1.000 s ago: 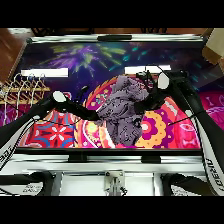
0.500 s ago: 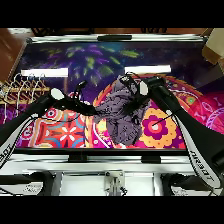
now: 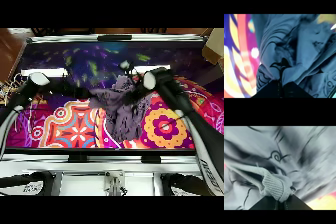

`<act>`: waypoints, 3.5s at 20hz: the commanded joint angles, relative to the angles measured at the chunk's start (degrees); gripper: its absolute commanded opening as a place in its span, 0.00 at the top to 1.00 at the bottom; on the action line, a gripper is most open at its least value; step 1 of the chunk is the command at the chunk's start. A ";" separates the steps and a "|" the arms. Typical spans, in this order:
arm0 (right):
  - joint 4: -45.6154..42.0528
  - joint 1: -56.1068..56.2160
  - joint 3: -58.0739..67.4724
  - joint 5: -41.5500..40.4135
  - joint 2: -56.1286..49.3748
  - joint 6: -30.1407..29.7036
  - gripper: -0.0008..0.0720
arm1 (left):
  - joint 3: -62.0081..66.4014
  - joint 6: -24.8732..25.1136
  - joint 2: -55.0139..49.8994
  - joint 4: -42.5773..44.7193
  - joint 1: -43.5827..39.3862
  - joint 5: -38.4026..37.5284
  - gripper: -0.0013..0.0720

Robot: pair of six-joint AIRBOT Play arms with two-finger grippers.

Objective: Fold the shirts.

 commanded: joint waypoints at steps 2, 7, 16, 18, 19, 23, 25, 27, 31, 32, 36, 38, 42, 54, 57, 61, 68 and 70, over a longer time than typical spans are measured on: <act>8.28 0.07 15.04 -12.11 10.62 -5.18 0.87 | 19.26 0.59 6.64 -10.86 3.65 -0.68 0.89; 21.77 0.07 27.34 -35.01 20.04 -9.73 0.87 | 42.75 10.91 14.47 -27.96 9.57 10.67 0.89; 17.27 -0.04 27.58 -2.51 17.62 -5.09 0.87 | 29.59 -3.80 26.99 2.19 10.25 3.89 0.89; 11.65 -0.04 27.58 8.31 13.88 -1.92 0.87 | 23.28 -9.33 26.16 8.31 10.25 -5.75 0.89; 10.27 -0.04 27.56 14.60 11.23 -0.70 0.87 | 18.99 -10.62 25.62 9.51 10.25 -9.81 0.89; 12.74 0.02 20.57 27.10 2.36 0.94 0.87 | -1.01 -10.08 24.15 9.64 8.94 -11.50 0.89; 12.74 0.02 10.88 23.87 0.37 0.94 0.87 | -11.61 -9.20 23.91 9.60 8.70 -6.21 0.89; 14.10 0.02 0.02 18.27 0.15 1.38 0.87 | -21.22 -9.20 23.91 9.42 8.70 -0.68 0.89; 13.46 0.00 -13.51 11.19 0.15 6.25 0.76 | -31.91 -4.44 22.84 -1.27 8.68 6.99 0.89; 13.55 0.02 -13.81 11.17 0.15 6.43 0.46 | -32.20 -2.32 22.12 -4.04 8.68 6.95 0.89; 20.52 0.02 -13.03 10.91 0.50 6.95 0.25 | -32.17 2.38 21.18 -7.61 8.52 6.80 0.89; 23.52 0.13 -12.94 8.15 0.50 8.83 0.25 | -32.17 2.54 21.03 -7.63 8.33 6.82 0.89; 21.73 5.97 -12.94 3.67 0.50 11.32 0.25 | -32.17 2.58 20.15 -7.56 8.35 7.04 0.89; -9.16 24.61 -12.94 -6.86 -4.87 33.77 0.25 | -32.24 3.06 19.39 -6.88 12.57 6.86 0.89; -7.65 24.61 -12.94 -6.82 -6.16 34.86 0.25 | -32.24 4.72 19.34 -6.21 12.94 6.51 0.89; -7.19 24.61 -12.94 -5.27 -6.25 37.22 0.87 | -32.24 4.72 19.34 -5.14 12.94 6.54 0.89; -13.16 24.59 -7.98 1.60 1.70 27.85 0.87 | -32.09 -1.62 19.41 -2.58 19.19 5.73 0.89; -3.04 24.61 -7.10 -2.60 4.79 23.96 0.86 | -32.09 -1.55 19.41 -4.81 19.41 3.85 0.89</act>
